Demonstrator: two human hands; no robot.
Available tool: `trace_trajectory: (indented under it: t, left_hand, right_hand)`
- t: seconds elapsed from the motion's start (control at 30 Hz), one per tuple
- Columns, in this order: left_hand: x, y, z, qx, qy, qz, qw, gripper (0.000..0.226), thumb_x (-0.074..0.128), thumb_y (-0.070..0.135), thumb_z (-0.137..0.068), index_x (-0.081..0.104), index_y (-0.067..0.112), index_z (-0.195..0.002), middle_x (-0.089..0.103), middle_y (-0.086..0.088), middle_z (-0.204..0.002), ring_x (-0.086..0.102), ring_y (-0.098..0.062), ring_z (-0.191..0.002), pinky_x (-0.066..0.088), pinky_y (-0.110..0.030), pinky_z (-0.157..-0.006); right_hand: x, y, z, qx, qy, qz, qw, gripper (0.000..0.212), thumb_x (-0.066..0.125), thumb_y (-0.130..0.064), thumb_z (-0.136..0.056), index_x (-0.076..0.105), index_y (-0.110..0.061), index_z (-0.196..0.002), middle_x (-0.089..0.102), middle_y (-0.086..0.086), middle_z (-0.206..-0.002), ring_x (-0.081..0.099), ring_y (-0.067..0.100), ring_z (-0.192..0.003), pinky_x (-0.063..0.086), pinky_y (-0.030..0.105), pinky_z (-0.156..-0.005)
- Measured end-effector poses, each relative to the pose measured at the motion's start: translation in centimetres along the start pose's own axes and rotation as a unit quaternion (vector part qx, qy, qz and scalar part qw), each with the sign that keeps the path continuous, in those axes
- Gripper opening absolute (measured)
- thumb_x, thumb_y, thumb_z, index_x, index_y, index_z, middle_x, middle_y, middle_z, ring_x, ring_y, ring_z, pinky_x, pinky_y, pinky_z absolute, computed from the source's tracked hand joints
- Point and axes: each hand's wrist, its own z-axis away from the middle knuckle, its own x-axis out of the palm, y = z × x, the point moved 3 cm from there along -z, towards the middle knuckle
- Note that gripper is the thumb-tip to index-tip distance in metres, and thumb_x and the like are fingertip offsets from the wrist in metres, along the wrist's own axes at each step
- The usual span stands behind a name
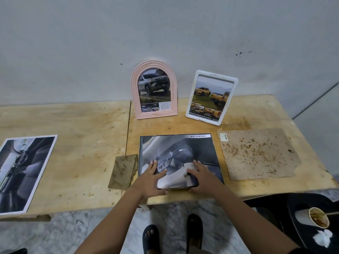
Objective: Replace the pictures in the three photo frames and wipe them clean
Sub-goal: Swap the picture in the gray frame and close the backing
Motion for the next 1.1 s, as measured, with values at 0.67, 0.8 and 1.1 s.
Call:
trace_trajectory:
  t: [0.67, 0.8, 1.1]
  left_hand:
    - [-1.1, 0.4, 0.6, -0.005, 0.035, 0.029, 0.999, 0.071, 0.021, 0.066, -0.087, 0.028, 0.027, -0.146, 0.004, -0.007, -0.159, -0.002, -0.021, -0.146, 0.023, -0.040, -0.114]
    - [-1.2, 0.7, 0.6, 0.023, 0.099, -0.010, 0.995, 0.090, 0.001, 0.070, -0.074, 0.041, 0.023, -0.139, 0.037, -0.003, -0.148, 0.021, -0.024, -0.143, 0.036, -0.036, -0.106]
    - [-0.8, 0.0, 1.8, 0.098, 0.279, -0.082, 0.952, 0.046, 0.025, 0.053, -0.098, 0.065, 0.030, -0.093, 0.067, 0.012, -0.087, 0.062, -0.007, -0.079, 0.048, -0.023, -0.066]
  right_hand:
    - [-0.7, 1.1, -0.1, -0.022, -0.058, -0.057, 0.996, 0.051, 0.055, -0.040, -0.091, 0.039, -0.034, -0.139, 0.000, -0.003, -0.159, -0.002, 0.018, -0.146, 0.019, 0.040, -0.117]
    - [-0.5, 0.5, 0.3, -0.071, -0.046, 0.043, 0.996, 0.042, 0.038, -0.035, -0.099, 0.038, -0.026, -0.140, 0.022, 0.000, -0.152, 0.011, 0.025, -0.143, 0.021, 0.045, -0.115]
    - [-0.1, -0.2, 1.7, -0.052, 0.028, 0.038, 0.997, 0.041, 0.030, -0.017, -0.101, 0.033, -0.020, -0.142, 0.036, 0.005, -0.149, 0.033, 0.022, -0.137, 0.031, 0.033, -0.109]
